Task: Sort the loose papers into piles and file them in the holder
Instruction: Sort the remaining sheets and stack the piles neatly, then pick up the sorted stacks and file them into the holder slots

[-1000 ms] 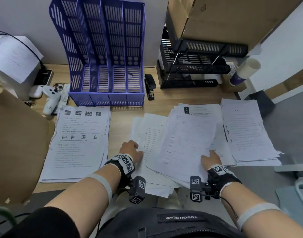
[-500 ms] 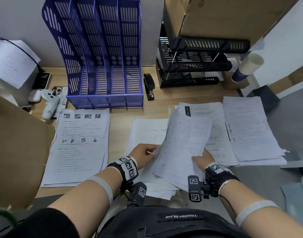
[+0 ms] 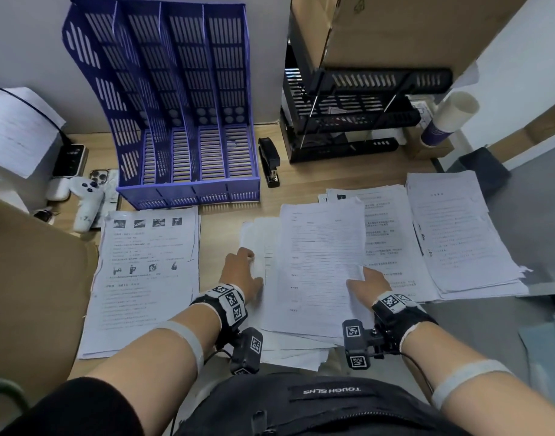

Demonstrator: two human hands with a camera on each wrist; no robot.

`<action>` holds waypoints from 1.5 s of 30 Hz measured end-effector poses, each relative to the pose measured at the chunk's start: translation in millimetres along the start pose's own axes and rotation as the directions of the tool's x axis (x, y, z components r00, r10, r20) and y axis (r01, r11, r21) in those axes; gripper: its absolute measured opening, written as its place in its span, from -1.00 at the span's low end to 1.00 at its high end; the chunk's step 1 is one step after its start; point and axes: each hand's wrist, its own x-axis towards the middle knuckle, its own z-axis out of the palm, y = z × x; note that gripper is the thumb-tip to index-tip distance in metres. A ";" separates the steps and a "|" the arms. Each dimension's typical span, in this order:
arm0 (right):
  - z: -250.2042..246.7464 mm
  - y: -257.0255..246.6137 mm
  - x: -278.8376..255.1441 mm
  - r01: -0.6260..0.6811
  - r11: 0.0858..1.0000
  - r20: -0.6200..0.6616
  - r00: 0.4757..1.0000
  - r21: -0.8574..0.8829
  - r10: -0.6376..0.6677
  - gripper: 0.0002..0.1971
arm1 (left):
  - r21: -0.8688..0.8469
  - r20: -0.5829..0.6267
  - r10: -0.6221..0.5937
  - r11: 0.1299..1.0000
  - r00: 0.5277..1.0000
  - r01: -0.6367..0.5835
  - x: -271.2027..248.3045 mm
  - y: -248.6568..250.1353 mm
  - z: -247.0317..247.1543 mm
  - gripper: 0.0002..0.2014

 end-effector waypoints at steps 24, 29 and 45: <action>-14.9 -44.7 3.7 0.269 0.951 -0.202 0.950 0.152 -0.237 -0.75 | -0.567 0.020 -0.106 0.818 0.994 0.098 -1.1 5.2 -51.6 -0.75; -17.3 -39.4 9.7 0.107 0.986 -0.197 0.977 0.124 -0.081 -0.65 | -0.414 -0.193 -0.111 0.910 0.975 0.022 3.8 -7.5 -94.2 -0.82; 6.3 -105.0 -24.8 0.516 0.846 -0.383 0.815 0.136 -0.435 -0.12 | 0.126 -0.430 0.513 0.849 0.743 -0.513 -12.4 45.9 -179.9 -0.63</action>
